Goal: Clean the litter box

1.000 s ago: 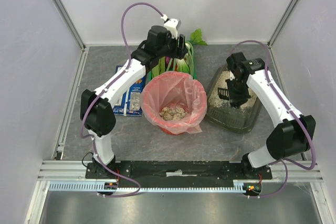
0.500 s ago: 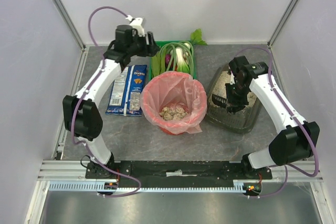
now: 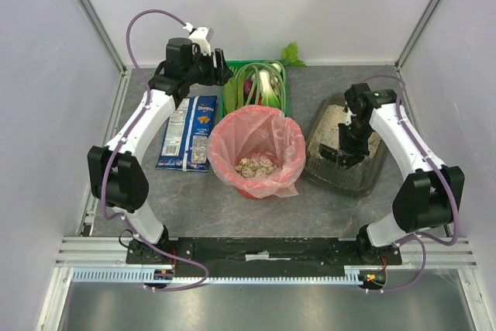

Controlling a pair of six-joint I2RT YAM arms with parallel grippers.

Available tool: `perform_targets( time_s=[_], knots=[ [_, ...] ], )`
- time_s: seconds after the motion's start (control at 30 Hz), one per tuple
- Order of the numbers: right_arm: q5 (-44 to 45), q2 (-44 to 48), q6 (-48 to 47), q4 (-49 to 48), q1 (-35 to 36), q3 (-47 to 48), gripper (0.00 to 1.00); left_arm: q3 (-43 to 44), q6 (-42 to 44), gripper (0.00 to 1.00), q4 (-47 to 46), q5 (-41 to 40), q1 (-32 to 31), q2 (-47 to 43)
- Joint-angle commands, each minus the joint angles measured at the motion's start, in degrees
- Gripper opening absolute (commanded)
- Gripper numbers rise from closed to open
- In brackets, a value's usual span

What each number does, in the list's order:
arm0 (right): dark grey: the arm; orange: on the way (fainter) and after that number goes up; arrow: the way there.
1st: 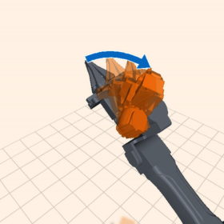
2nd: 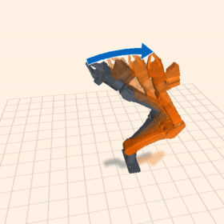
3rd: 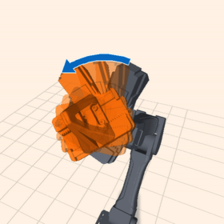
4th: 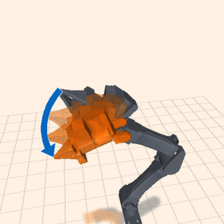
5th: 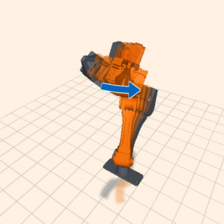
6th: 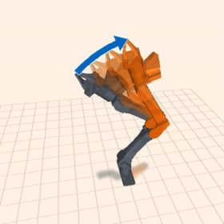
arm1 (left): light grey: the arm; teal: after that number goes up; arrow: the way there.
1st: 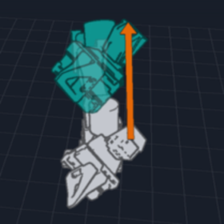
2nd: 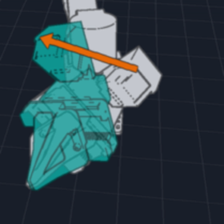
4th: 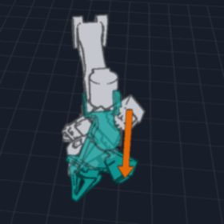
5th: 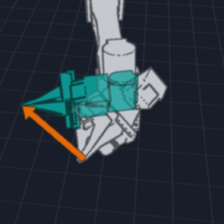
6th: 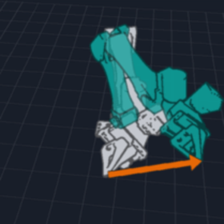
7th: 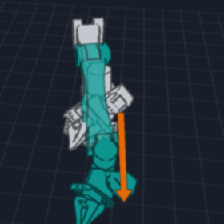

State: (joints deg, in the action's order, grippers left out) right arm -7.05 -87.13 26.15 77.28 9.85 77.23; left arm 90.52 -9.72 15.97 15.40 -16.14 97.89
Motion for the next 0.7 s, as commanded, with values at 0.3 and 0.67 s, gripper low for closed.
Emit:
perform_targets(
  time_s=[0.3, 0.67],
  knots=[
    [6.7, -6.37, -4.44, 6.66, -7.3, -0.52, 0.0, 1.5, 3.3, 0.71, 0.38, -0.19, 0.23, -2.35],
    [11.18, -17.98, -6.91, 6.57, -9.49, 9.68, 0.0, 3.08, 4.44, 0.71, 1.52, -1.77, 0.41, -2.35]
  ],
)
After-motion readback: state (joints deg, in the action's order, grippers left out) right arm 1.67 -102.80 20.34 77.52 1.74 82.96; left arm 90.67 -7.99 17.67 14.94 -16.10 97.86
